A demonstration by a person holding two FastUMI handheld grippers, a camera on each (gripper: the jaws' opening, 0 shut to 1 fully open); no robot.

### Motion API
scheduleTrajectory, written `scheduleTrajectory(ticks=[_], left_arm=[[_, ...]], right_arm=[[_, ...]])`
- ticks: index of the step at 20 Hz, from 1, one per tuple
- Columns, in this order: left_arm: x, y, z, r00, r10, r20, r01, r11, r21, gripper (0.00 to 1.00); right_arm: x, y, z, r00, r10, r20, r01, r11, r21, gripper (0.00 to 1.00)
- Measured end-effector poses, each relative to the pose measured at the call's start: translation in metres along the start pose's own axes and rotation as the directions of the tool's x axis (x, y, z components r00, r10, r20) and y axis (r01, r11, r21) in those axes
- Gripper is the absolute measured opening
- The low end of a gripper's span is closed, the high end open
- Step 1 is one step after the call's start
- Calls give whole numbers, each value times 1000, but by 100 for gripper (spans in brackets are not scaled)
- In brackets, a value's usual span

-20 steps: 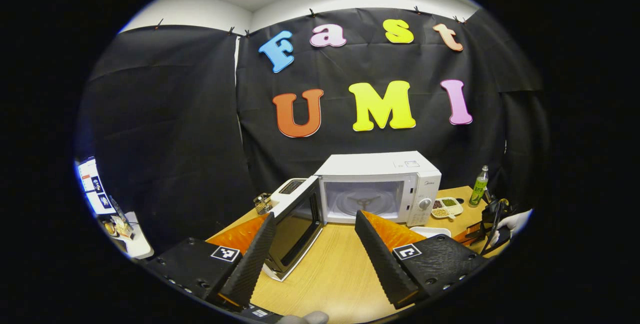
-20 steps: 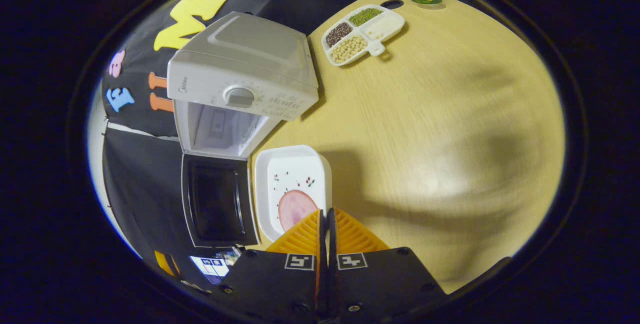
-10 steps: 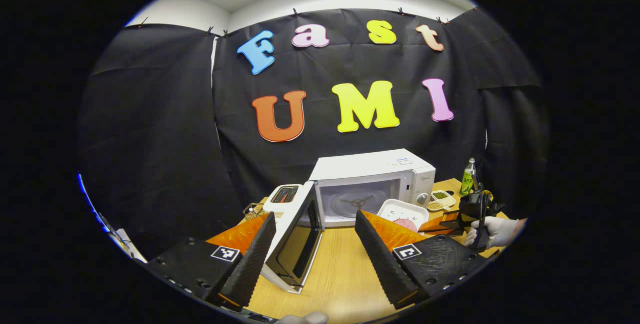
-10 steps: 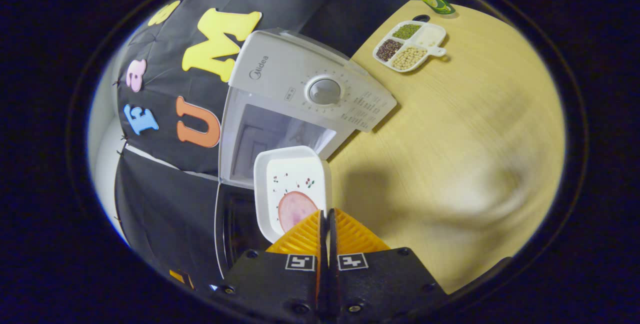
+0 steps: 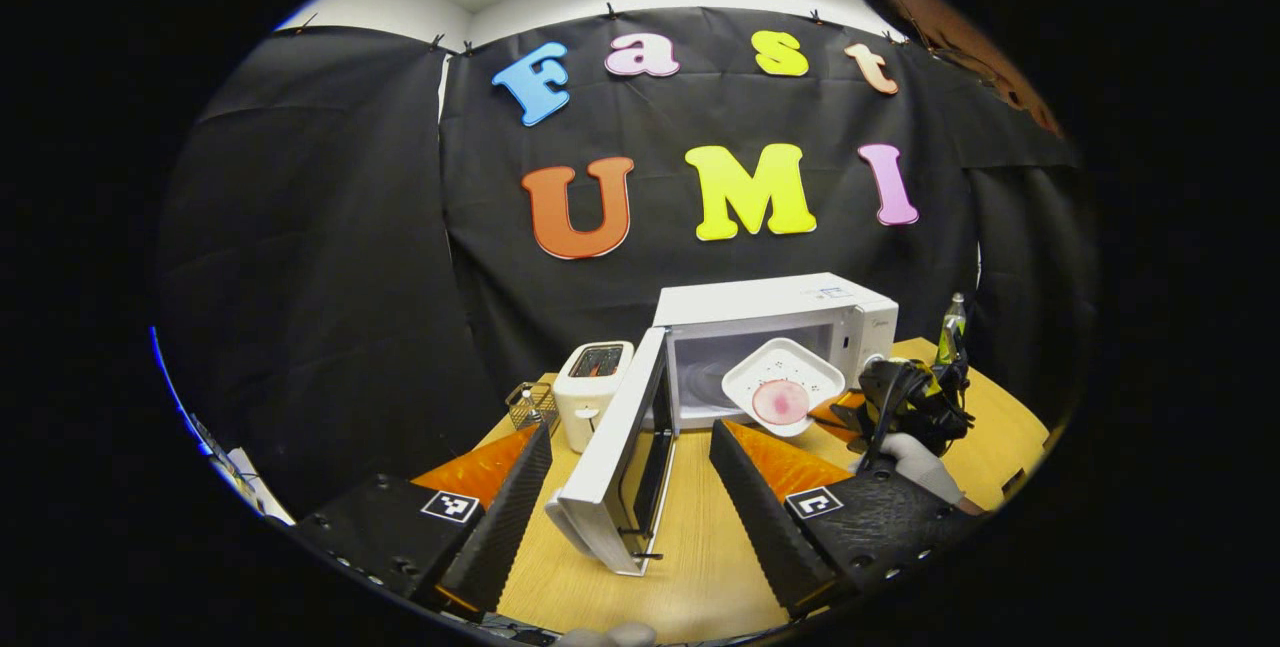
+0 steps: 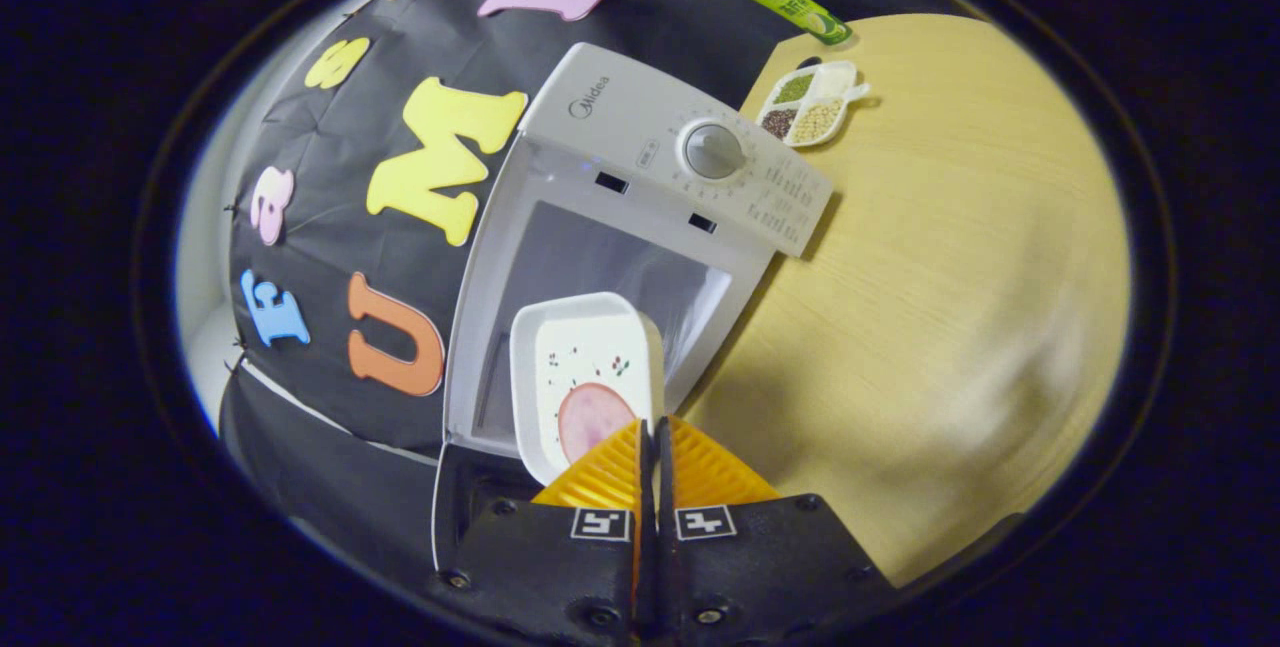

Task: Open the microwave oven with the left hand, put the food in, and close the microwave oven.

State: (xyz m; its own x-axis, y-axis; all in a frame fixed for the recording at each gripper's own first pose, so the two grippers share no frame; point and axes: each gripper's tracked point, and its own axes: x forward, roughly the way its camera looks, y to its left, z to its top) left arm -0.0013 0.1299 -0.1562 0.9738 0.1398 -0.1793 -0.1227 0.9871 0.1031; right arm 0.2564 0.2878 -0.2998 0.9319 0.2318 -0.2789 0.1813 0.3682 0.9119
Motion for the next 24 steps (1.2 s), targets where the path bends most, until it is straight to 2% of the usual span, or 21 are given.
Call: scheduleTrajectory(ticks=[2,3,4,7,11,15,19,22,24], left_arm=[[0,7,-12,1000,10,-7,-10,1000,17,95],[1,12,-16,1000,14,-17,-14,1000,22,95],[2,15,-18,1000,18,-19,-17,1000,25,95],[7,22,-17,1000,22,-10,-22,1000,23,95],[19,28,-16,1000,27,-9,-27,1000,12,95],[32,32,-15,1000,30,-6,-30,1000,1,95],[45,41,-16,999,48,-22,-48,999,-16,95],[50,42,-18,998,57,-28,-58,998,-20,95],[52,40,-18,998,57,-27,-58,998,-18,95]], right_arm=[[14,3,-9,999,-5,36,4,1000,22,4],[21,5,-13,999,-11,48,9,999,36,0],[31,8,-16,998,-3,58,0,999,46,4],[59,18,-15,992,17,123,-25,998,62,4],[106,16,-23,995,-15,97,5,994,111,4],[136,10,-7,991,-53,123,37,992,123,4],[155,13,15,981,-59,183,35,991,132,5],[168,17,14,986,-33,166,8,989,149,8],[168,24,14,986,9,168,-36,987,157,12]])
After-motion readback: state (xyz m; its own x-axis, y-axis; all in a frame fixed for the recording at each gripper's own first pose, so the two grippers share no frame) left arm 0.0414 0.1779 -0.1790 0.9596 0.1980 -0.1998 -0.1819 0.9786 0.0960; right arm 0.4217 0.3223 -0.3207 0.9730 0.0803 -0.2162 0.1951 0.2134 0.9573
